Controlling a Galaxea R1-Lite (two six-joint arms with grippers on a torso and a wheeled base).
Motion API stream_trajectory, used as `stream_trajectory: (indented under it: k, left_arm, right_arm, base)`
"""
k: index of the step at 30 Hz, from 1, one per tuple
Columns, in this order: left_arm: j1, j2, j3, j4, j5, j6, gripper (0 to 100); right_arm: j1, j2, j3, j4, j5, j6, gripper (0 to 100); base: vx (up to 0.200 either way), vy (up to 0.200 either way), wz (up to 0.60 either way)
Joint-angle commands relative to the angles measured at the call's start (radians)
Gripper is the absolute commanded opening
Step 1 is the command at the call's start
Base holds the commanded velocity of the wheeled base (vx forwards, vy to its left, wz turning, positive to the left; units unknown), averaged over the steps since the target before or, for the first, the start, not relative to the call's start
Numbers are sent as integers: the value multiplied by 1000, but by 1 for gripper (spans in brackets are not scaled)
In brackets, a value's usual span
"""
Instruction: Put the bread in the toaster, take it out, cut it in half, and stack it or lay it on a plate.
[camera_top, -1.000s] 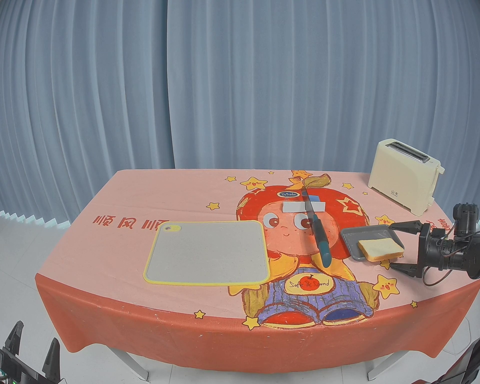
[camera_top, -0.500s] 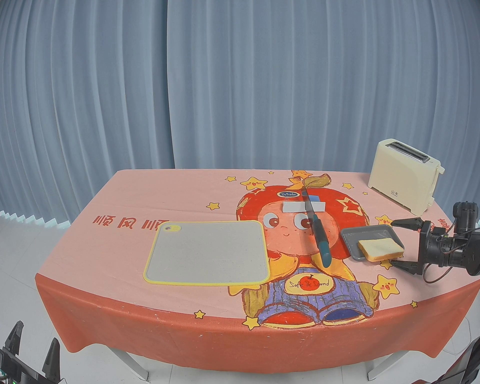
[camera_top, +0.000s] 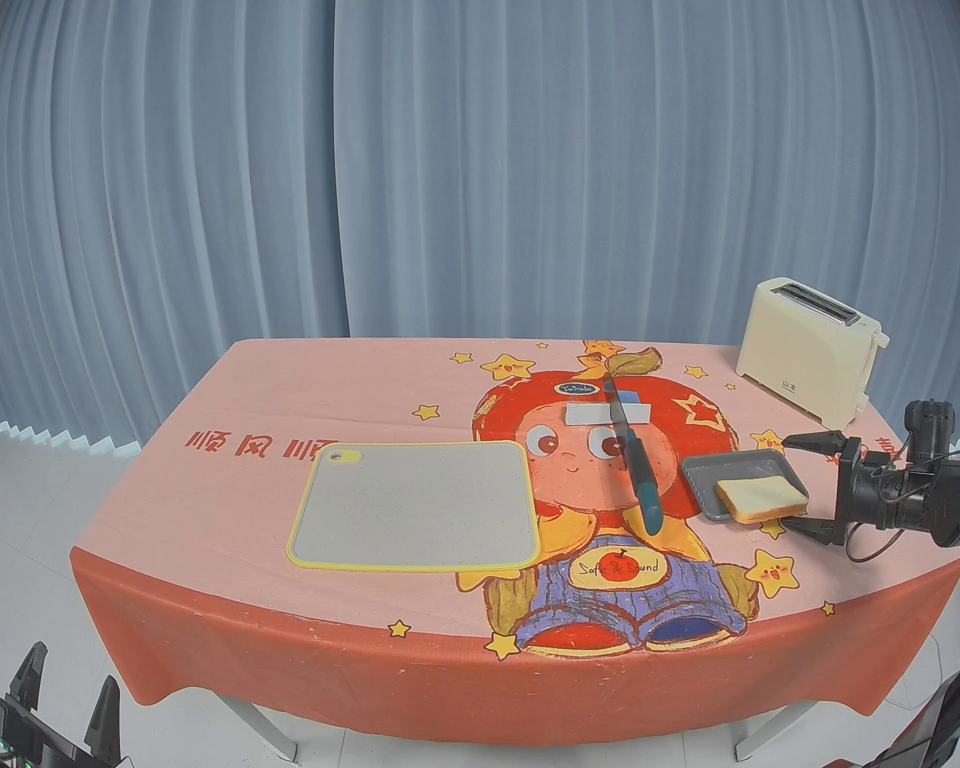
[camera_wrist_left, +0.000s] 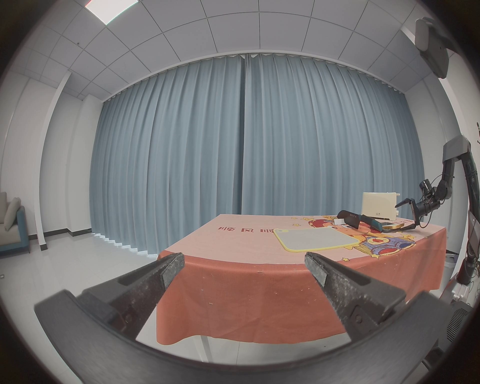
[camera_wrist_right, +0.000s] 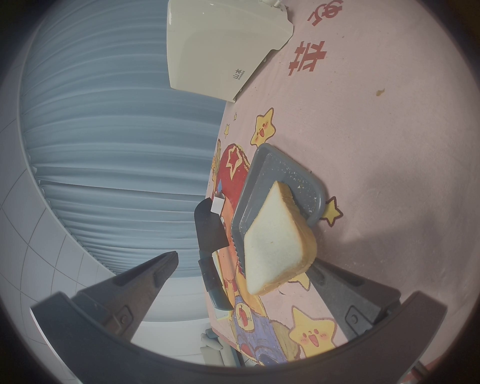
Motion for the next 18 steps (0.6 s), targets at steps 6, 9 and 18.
stream_trajectory:
  k: [6,9,18]
  left_arm:
    - [0,2,18,0,1,0,100]
    - [0,2,18,0,1,0,100]
    - [0,2,18,0,1,0,100]
  right_arm:
    - [-1,20,-4,-1,0,0,100]
    - [-1,36,-4,-1,0,-2,100]
    - [1,115,4,0,-3,-8,0]
  base:
    - [0,0,0]
    - [0,0,0]
    - [0,0,0]
